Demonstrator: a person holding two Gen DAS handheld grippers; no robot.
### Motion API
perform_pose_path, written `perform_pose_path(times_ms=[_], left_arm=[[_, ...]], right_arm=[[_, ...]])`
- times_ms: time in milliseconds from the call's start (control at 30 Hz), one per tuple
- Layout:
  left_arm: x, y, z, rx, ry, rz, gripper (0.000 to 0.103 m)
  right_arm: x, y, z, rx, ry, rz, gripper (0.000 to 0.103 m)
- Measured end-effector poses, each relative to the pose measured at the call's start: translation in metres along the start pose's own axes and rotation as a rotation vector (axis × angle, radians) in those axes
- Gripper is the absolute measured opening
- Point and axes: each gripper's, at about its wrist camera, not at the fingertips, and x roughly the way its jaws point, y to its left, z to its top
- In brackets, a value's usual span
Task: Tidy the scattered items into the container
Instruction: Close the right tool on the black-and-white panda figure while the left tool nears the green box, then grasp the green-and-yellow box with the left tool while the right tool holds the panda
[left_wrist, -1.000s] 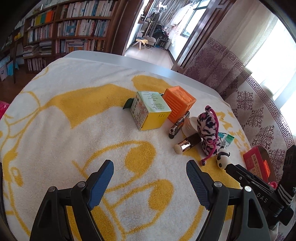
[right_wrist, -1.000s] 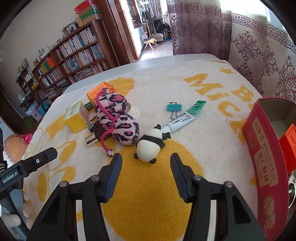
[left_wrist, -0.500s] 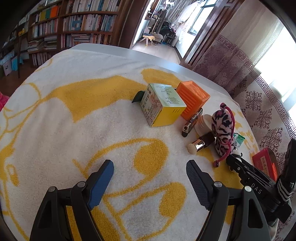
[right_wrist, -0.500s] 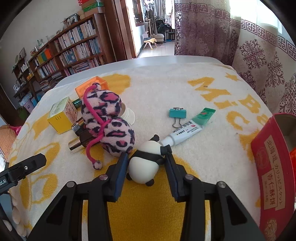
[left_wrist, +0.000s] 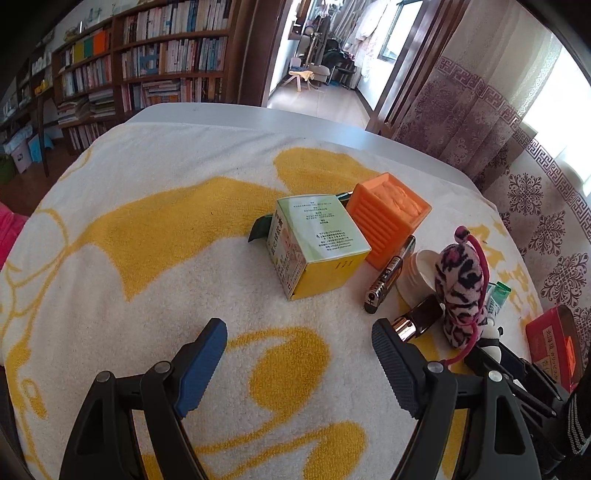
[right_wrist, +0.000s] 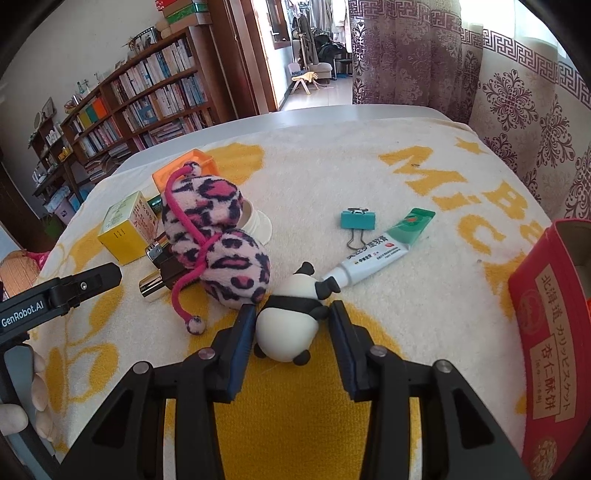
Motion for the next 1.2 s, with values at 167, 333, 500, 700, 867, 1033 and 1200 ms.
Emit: perform_pose_path(times_ms=[167, 333, 500, 700, 867, 1033, 1200], left_arm=[[0.010, -0.005, 0.027, -0.043, -0.044, 0.029, 0.083], [0.031, -0.006, 0.039, -0.081, -0.044, 0.097, 0.096], [0.048, -0.003, 0.037, -0.088, -0.039, 0.161, 0.102], [0.063, -0.015, 0.041, -0.004, -0.017, 0.268, 0.102], [0.065, -0.012, 0.045, -0.041, -0.025, 0.290, 0.102], [0.067, -0.013, 0.047, -0.060, -0.028, 0.306, 0.102], [0.067, -0.013, 0.047, -0.060, -0.029, 0.306, 0.102]], right_arm=[[0.001, -0.001, 0.000, 0.000, 0.002, 0.003, 0.045], [0.005, 0.011, 0.001, -0.083, 0.024, 0.015, 0.069], [0.010, 0.025, -0.001, -0.161, 0.048, -0.016, 0.080], [0.009, 0.019, -0.001, -0.144, 0.041, 0.001, 0.080], [0.010, 0.021, -0.002, -0.149, 0.041, -0.007, 0.080], [0.010, 0.024, -0.003, -0.154, 0.041, -0.013, 0.080], [0.010, 0.025, -0.004, -0.162, 0.043, -0.014, 0.082]])
